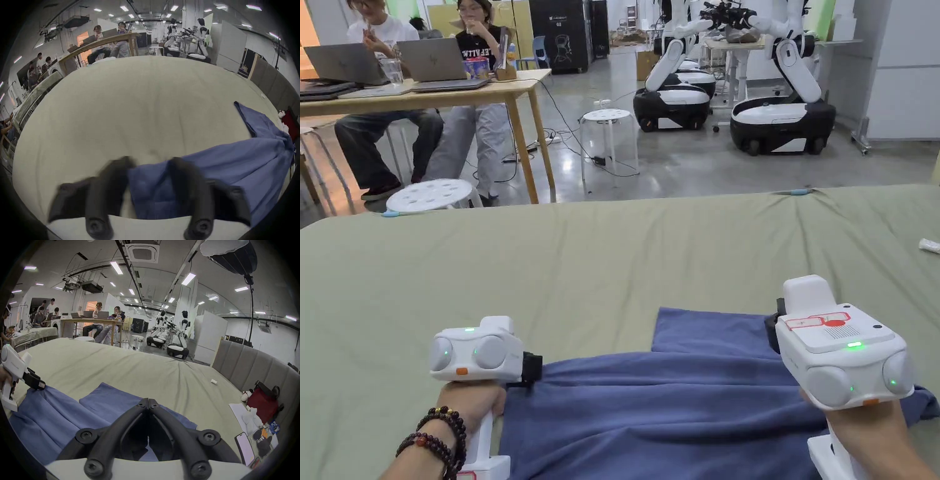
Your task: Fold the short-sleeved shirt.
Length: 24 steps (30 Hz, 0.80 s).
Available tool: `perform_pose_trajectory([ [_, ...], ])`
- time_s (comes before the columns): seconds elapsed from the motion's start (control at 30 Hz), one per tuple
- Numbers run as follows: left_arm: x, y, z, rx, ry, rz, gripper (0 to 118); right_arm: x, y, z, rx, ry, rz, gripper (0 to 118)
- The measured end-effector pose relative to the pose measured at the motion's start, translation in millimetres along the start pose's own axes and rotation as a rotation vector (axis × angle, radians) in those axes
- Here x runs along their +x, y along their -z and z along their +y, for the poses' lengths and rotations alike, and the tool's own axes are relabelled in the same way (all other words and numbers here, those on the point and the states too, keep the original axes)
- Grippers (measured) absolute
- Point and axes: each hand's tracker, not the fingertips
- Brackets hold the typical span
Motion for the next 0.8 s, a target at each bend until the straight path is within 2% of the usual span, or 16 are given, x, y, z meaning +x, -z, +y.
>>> perform_pose_trajectory([
  [0.03, 1.5, -3.8, 1.1, 0.01, 0.004, -0.018, 1, -0.1, -0.4, 0.4, 0.0, 0.003, 0.0, 0],
  [0.07, 3.5, -5.9, 2.2, 0.013, -0.002, -0.057, 1, -1.4, -1.2, -0.7, -0.001, 0.006, 0.0, 0],
  [0.1, 8.3, -9.9, 2.9, 0.024, 0.007, 0.005, 1, -0.7, -2.5, -0.3, -0.003, 0.012, 0.001, 0],
  [0.2, 10.9, -18.4, 2.8, 0.022, 0.027, -0.005, 1, 11.8, -10.7, 3.0, -0.021, 0.055, 0.015, 0],
  [0.4, 16.6, -47.6, 6.3, 0.084, 0.014, -0.034, 1, 79.0, -24.5, -12.7, -0.099, 0.087, -0.095, 1],
  [0.43, 17.7, -50.6, 7.4, 0.086, 0.011, -0.04, 1, 93.8, -25.8, -19.3, -0.122, 0.105, -0.1, 13],
  [0.47, 19.2, -52.6, 8.4, 0.085, 0.009, -0.044, 1, 106.9, -26.0, -25.8, -0.141, 0.112, -0.094, 36],
  [0.5, 21.3, -53.9, 9.3, 0.083, 0.008, -0.047, 1, 118.9, -28.3, -33.4, -0.166, 0.112, -0.095, 68],
  [0.6, 29.7, -55.8, 8.9, 0.093, 0.008, -0.04, 1, 144.9, -29.4, -60.0, -0.242, 0.111, -0.129, 93],
  [0.63, 31.5, -56.0, 8.4, 0.094, 0.003, -0.042, 1, 150.7, -30.8, -66.6, -0.246, 0.105, -0.131, 109],
  [0.73, 38.9, -54.8, 6.3, 0.092, 0.004, -0.057, 1, 160.5, -35.3, -83.5, -0.267, 0.08, -0.172, 96],
  [0.8, 43.8, -52.5, 5.2, 0.088, 0.018, -0.059, 1, 168.5, -31.3, -93.8, -0.302, 0.109, -0.166, 94],
])
